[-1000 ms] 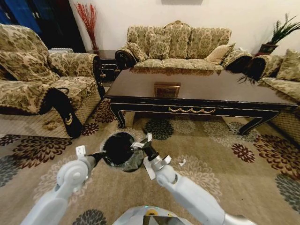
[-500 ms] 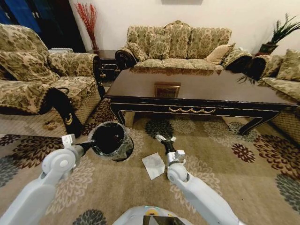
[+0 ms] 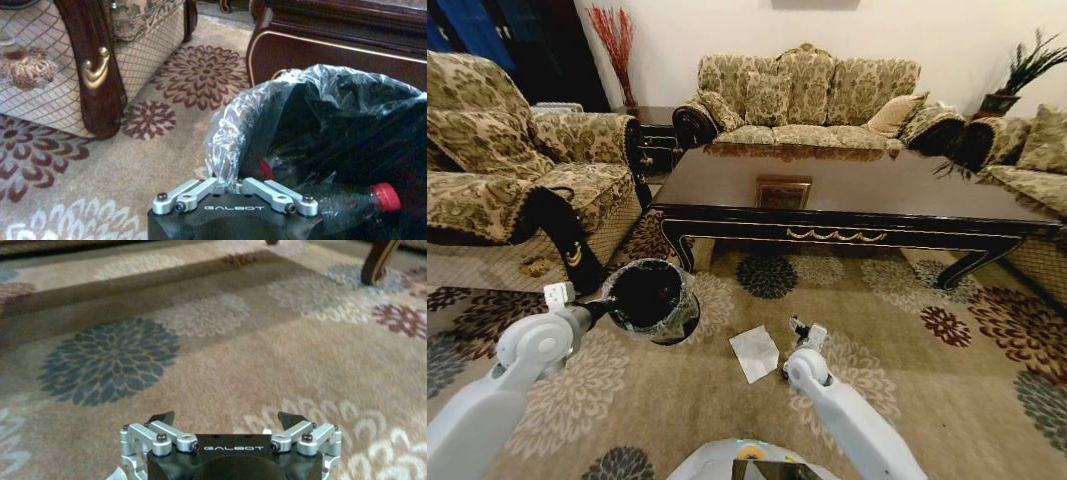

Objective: Move to the front of the table and pick up the trash from the floor, then place it into the trash bin.

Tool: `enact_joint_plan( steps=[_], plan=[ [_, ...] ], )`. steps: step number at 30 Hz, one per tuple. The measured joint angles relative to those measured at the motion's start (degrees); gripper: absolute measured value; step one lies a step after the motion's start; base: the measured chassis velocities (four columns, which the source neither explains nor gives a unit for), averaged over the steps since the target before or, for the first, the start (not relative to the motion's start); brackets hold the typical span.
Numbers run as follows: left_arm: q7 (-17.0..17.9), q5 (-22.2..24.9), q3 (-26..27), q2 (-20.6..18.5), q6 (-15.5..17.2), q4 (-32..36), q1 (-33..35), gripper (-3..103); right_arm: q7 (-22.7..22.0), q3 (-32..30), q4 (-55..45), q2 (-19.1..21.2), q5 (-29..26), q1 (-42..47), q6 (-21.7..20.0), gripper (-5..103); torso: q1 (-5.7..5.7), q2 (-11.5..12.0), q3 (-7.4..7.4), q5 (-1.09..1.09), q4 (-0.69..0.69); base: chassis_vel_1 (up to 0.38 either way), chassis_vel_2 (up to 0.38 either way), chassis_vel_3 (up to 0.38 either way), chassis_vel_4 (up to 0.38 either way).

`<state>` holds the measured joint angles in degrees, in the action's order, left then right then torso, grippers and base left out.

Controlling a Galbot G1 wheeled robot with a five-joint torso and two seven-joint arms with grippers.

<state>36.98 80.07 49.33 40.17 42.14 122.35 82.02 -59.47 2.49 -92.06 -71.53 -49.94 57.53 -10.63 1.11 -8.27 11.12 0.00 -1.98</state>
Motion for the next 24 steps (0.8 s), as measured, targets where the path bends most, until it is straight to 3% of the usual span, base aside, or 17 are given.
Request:
enact_joint_plan(
  steps=[5,11,20,24],
  plan=[
    [0.7,1.35,0.77,-0.97,0.0,-0.68,1.01,1,0.13,-2.05,1.61,-1.13,-0.04,0.12,0.03,100,0.0,0.0,0.0,-0.01,-0.01,0.0,0.0,0.0,0.0],
    [5.32,8.36,-0.34,-2.34,0.0,-0.04,-1.46,1,2.06,-3.75,2.99,-0.96,0.55,1.37,1.05,100,0.0,0.0,0.0,0.02,0.01,0.0,0.0,0.0,0.0],
    [6.12,8.46,-2.0,-1.74,0.0,-0.1,-1.5,1,2.66,-5.78,11.73,-4.31,-1.57,-1.48,1.2,100,0.0,0.0,0.0,-0.01,-0.01,0.0,0.0,0.0,0.0],
    [6.08,8.34,-2.16,-1.79,0.01,0.12,-1.3,1,5.37,-6.78,17.33,-6.04,0.42,-3.5,1.33,100,0.0,0.0,0.01,-0.01,-0.02,0.0,0.0,0.0,0.0]
  ],
)
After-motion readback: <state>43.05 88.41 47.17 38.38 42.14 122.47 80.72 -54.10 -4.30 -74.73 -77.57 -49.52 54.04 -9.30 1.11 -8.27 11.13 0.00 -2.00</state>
